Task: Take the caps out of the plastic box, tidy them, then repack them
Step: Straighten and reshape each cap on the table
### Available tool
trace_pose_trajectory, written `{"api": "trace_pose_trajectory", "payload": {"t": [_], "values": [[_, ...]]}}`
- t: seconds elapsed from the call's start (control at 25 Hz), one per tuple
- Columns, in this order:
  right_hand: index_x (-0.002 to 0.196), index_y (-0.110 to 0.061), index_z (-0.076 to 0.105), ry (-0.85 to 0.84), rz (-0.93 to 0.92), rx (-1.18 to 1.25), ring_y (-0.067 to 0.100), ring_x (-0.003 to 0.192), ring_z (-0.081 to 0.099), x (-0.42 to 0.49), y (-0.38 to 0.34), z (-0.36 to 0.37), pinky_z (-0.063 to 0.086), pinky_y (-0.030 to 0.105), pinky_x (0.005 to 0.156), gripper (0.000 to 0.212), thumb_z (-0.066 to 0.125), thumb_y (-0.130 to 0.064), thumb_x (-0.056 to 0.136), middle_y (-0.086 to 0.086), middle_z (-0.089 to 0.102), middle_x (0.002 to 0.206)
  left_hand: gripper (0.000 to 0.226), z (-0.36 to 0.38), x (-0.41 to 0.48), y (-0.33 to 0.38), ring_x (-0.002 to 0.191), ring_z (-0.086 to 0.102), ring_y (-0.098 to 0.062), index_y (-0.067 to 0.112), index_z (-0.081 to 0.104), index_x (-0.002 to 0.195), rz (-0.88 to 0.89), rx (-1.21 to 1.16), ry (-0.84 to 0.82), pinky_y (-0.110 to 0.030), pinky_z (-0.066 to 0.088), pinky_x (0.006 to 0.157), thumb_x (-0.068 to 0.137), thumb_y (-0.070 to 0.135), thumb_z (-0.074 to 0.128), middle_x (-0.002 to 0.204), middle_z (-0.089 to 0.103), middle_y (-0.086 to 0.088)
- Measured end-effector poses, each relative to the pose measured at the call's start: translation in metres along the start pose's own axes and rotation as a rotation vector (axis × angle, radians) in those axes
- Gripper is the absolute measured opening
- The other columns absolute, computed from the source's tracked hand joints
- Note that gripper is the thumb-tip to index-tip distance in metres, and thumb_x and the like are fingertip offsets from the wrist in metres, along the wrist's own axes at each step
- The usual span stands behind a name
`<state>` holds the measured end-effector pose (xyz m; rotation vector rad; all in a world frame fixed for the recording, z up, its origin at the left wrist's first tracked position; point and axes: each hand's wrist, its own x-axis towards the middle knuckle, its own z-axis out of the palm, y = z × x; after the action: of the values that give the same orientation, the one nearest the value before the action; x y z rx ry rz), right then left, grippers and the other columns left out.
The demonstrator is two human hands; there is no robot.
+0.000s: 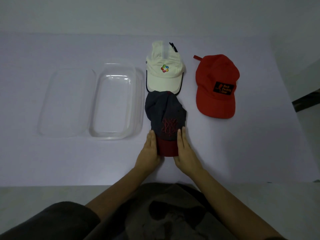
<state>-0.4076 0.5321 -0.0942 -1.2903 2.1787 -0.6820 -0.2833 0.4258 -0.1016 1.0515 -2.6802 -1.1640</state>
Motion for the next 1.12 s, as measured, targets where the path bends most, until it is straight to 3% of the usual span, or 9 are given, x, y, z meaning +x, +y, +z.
{"api": "trace_pose_trajectory", "payload": {"t": [0.08, 0.16, 0.32, 0.44, 0.56, 0.64, 0.76, 0.92, 1.12], "values": [[0.143, -0.017, -0.017, -0.052, -0.034, 0.013, 0.029, 0.135, 0.035, -0.007, 0.003, -0.007, 0.049, 0.023, 0.078, 0.097, 0.055, -0.005, 0.08, 0.003, -0.021, 0.154, 0.087, -0.005, -0.004, 0.001, 0.145, 0.011, -0.028, 0.0, -0.005, 0.145, -0.036, -0.049, -0.049, -0.044, 0.022, 0.117, 0.084, 0.006, 0.057, 0.157, 0.004, -0.017], [0.142, -0.025, -0.018, -0.057, -0.007, 0.041, 0.025, 0.143, 0.02, -0.009, 0.001, -0.018, 0.05, 0.034, 0.089, 0.104, 0.055, -0.009, 0.069, -0.005, -0.025, 0.152, 0.083, -0.011, -0.006, 0.005, 0.145, 0.015, -0.025, 0.004, -0.003, 0.146, -0.036, -0.126, 0.003, -0.041, 0.022, 0.117, 0.084, 0.008, 0.052, 0.157, 0.006, -0.015], [0.144, -0.022, -0.01, 0.063, -0.001, 0.143, 0.017, 0.145, -0.008, 0.019, -0.006, -0.046, 0.018, 0.037, 0.118, 0.095, 0.052, -0.018, 0.072, -0.005, -0.02, 0.152, 0.079, -0.037, 0.02, 0.031, 0.118, 0.053, -0.029, 0.004, 0.009, 0.149, 0.088, -0.19, 0.244, -0.035, 0.048, 0.096, 0.078, -0.004, 0.044, 0.149, 0.034, -0.017], [0.149, -0.013, 0.007, 0.177, 0.005, 0.152, 0.011, 0.144, -0.002, 0.059, -0.018, -0.072, 0.006, 0.017, 0.112, 0.076, 0.05, -0.023, 0.087, -0.003, -0.009, 0.155, 0.076, -0.068, 0.06, 0.059, 0.104, 0.058, -0.023, 0.008, 0.012, 0.149, 0.118, -0.253, 0.313, -0.028, 0.051, 0.09, 0.079, 0.001, 0.042, 0.136, 0.049, -0.015], [0.146, -0.005, 0.02, 0.265, 0.041, 0.167, 0.021, 0.145, 0.013, 0.1, -0.025, -0.093, 0.008, 0.019, 0.112, 0.063, 0.052, -0.014, 0.092, 0.01, 0.016, 0.156, 0.067, -0.098, 0.098, 0.079, 0.077, 0.057, -0.012, 0.009, 0.022, 0.147, 0.102, -0.345, 0.354, -0.005, 0.045, 0.069, 0.085, 0.0, 0.044, 0.098, 0.062, -0.006], [0.143, -0.002, 0.026, 0.279, 0.054, 0.201, 0.026, 0.139, 0.027, 0.122, -0.027, -0.104, 0.013, 0.015, 0.106, 0.058, 0.051, -0.009, 0.091, 0.015, 0.031, 0.149, 0.055, -0.115, 0.124, 0.086, 0.069, 0.053, -0.007, 0.009, 0.035, 0.14, 0.078, -0.342, 0.346, -0.006, 0.043, 0.062, 0.086, 0.0, 0.044, 0.09, 0.059, 0.0], [0.141, -0.003, 0.03, 0.188, 0.106, 0.223, 0.026, 0.135, 0.031, 0.149, -0.024, -0.112, 0.018, 0.013, 0.098, 0.053, 0.05, -0.01, 0.093, 0.016, 0.035, 0.146, 0.036, -0.129, 0.165, 0.082, 0.091, 0.056, -0.019, 0.004, 0.044, 0.126, -0.084, -0.298, 0.275, -0.019, 0.043, 0.071, 0.089, 0.006, 0.044, 0.107, 0.059, -0.009], [0.145, -0.006, 0.024, 0.032, 0.207, 0.166, 0.025, 0.141, 0.022, 0.187, -0.011, -0.112, 0.018, 0.026, 0.111, 0.056, 0.047, -0.011, 0.093, 0.016, 0.02, 0.154, 0.045, -0.13, 0.211, 0.066, 0.117, 0.05, -0.031, 0.004, 0.038, 0.133, -0.294, -0.292, 0.107, -0.029, 0.04, 0.086, 0.09, 0.015, 0.045, 0.129, 0.052, -0.016], [0.149, -0.012, 0.007, -0.172, 0.216, 0.081, 0.024, 0.146, 0.002, 0.215, 0.003, -0.108, 0.01, 0.032, 0.118, 0.078, 0.055, -0.01, 0.087, 0.011, -0.006, 0.158, 0.051, -0.112, 0.252, 0.052, 0.124, 0.046, -0.033, 0.001, 0.034, 0.136, -0.542, -0.215, -0.05, -0.034, 0.039, 0.099, 0.092, 0.024, 0.045, 0.137, 0.046, -0.018]]}}
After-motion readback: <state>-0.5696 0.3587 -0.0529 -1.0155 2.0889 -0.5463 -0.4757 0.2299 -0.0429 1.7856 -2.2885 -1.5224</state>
